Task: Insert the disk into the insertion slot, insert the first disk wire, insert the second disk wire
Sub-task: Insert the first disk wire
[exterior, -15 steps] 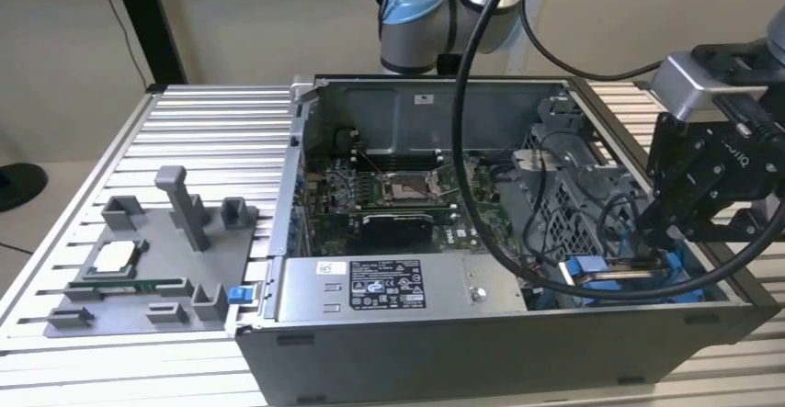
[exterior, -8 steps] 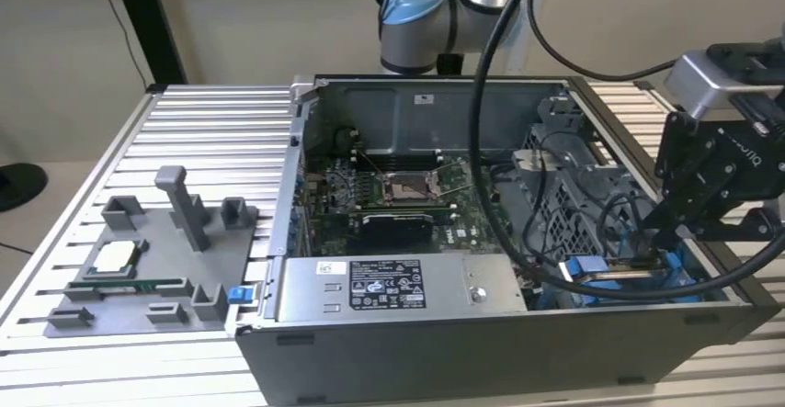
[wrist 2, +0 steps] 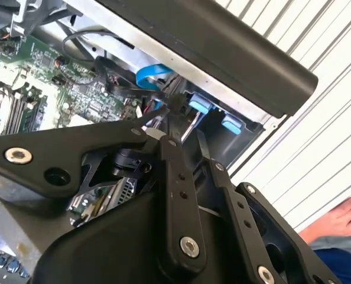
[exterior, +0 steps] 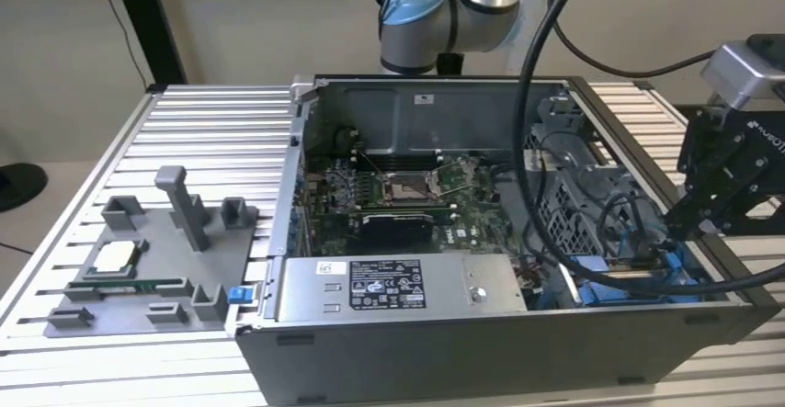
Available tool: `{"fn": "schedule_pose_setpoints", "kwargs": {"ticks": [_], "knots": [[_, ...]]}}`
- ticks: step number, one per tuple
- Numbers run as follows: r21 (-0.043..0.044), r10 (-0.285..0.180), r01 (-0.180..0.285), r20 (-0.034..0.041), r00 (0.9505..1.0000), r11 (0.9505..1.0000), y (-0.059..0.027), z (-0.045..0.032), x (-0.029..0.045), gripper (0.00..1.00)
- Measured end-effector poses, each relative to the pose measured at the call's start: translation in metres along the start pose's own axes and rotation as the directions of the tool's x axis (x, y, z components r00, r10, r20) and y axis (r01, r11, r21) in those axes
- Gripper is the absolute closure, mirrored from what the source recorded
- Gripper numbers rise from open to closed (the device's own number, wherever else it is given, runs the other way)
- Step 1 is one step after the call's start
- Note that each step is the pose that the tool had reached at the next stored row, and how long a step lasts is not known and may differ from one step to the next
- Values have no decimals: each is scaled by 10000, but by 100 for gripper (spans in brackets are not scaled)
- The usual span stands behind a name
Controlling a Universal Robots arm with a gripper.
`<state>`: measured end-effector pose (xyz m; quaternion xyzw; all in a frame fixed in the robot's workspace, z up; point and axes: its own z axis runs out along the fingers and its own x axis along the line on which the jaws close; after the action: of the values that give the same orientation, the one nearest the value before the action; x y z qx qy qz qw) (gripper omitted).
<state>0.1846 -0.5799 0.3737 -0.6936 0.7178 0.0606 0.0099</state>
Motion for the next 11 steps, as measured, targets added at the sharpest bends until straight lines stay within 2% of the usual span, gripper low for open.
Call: {"fn": "schedule_pose_setpoints", "kwargs": {"ticks": [1, 5, 8, 9, 11], "knots": [[-27, 3, -3, 2, 10000, 10000, -16, -3, -2, 100], [-35, 2, -2, 0, 10000, 10000, -98, -8, -15, 100], [-35, 3, -3, 2, 10000, 10000, -106, -8, -19, 100], [-34, 3, -3, 1, 10000, 10000, -107, -8, -20, 0], [-35, 0, 0, 1, 10000, 10000, -111, -7, -25, 0]]}}
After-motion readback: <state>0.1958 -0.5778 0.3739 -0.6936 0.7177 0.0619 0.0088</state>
